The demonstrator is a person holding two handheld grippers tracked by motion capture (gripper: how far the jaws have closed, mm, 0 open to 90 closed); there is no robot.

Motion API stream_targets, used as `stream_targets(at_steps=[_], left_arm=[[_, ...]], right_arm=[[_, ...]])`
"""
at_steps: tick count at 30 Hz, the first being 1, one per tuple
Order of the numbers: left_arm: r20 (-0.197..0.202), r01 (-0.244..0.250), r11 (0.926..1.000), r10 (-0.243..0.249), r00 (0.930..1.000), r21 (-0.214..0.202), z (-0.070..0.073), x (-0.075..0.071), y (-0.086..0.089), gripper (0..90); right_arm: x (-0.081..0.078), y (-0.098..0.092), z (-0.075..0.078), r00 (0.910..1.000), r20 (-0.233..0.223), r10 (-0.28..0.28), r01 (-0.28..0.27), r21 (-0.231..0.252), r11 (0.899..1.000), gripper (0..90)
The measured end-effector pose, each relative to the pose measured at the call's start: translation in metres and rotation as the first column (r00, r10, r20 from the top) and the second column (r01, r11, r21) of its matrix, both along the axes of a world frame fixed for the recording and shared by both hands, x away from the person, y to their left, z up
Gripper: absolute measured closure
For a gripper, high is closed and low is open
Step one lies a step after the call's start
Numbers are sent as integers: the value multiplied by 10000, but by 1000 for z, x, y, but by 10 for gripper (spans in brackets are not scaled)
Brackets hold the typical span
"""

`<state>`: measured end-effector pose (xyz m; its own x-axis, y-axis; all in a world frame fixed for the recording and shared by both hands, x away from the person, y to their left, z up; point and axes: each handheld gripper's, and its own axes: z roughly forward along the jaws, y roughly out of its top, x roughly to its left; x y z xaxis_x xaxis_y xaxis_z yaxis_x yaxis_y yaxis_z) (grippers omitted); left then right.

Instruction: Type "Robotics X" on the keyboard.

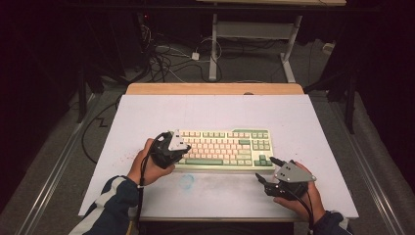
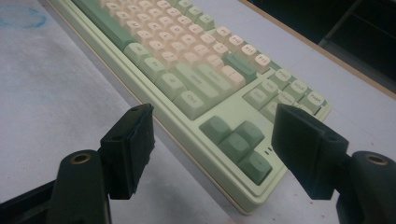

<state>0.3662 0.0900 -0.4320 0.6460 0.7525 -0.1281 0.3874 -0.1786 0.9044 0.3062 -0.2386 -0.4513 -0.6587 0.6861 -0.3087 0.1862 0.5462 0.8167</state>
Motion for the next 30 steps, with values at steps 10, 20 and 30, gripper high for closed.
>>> stream_targets(at_steps=[10, 20, 30], left_arm=[[26, 123, 9992, -124, 9999, 372, -7, 10, -18, 877], [-88, 149, 9988, -144, 9999, 477, -12, 24, -33, 877], [-434, -114, 9972, 147, 9990, 734, -26, 42, -38, 877]], right_arm=[[1, 0, -1, 10000, -4, -42, 42, -104, 9999, 307], [2, -2, 0, 9995, 125, -288, 287, 28, 9996, 312], [3, 0, -2, 9996, 18, -298, 299, -291, 9991, 315]])
